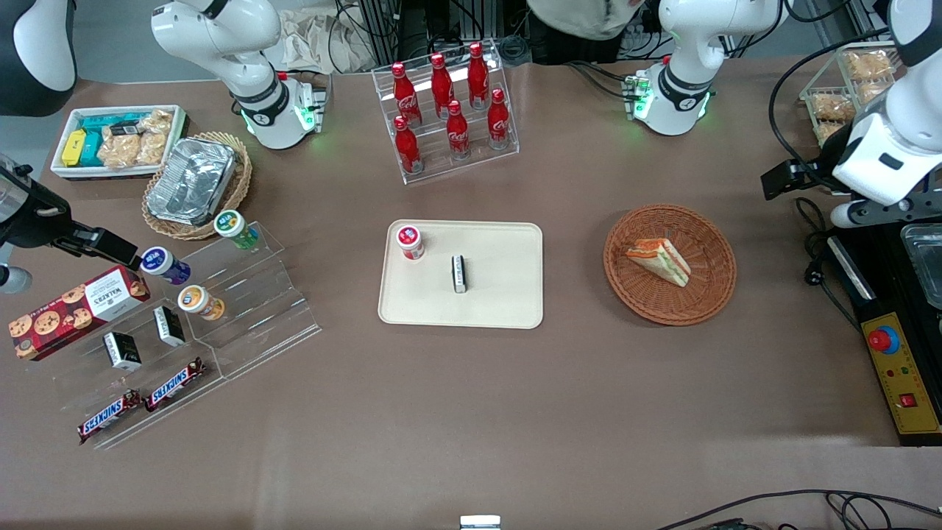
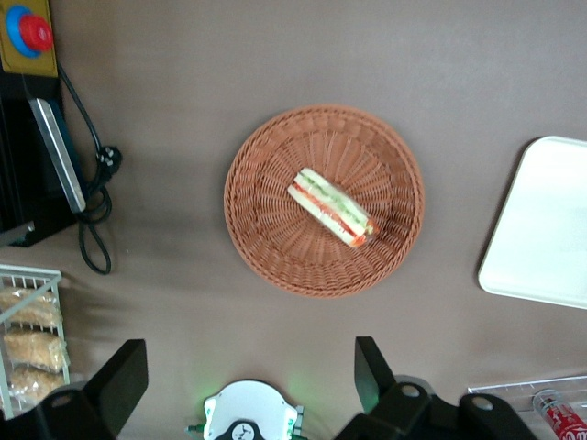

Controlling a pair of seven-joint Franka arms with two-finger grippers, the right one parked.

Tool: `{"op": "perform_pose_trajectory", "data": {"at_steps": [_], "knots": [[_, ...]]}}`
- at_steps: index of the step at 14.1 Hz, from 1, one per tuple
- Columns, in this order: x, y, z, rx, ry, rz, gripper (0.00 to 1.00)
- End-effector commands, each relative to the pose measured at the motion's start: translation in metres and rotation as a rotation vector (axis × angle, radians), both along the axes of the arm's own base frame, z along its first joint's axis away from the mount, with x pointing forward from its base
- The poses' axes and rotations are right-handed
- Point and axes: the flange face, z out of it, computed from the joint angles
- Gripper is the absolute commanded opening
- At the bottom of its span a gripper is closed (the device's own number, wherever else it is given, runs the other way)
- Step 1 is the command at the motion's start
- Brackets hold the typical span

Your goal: Place sandwich from basket to tray

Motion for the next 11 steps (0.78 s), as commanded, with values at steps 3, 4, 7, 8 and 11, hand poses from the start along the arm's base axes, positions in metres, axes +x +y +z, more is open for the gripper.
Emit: {"op": "perform_pose_trajectory", "data": {"at_steps": [3, 4, 7, 8, 11], "knots": [[-0.048, -0.003, -0.055, -0.005, -0.054, 0.026, 1.0], [-0.057, -0.004, -0.074, -0.005, -0.086, 0.043, 1.0], [-0.075, -0.015, -0.122, 0.01, -0.148, 0.102, 1.0], [-0.076, -0.019, -0.131, 0.015, -0.155, 0.131, 1.0], [-0.085, -0.03, -0.172, 0.065, -0.084, 0.301, 1.0]]}}
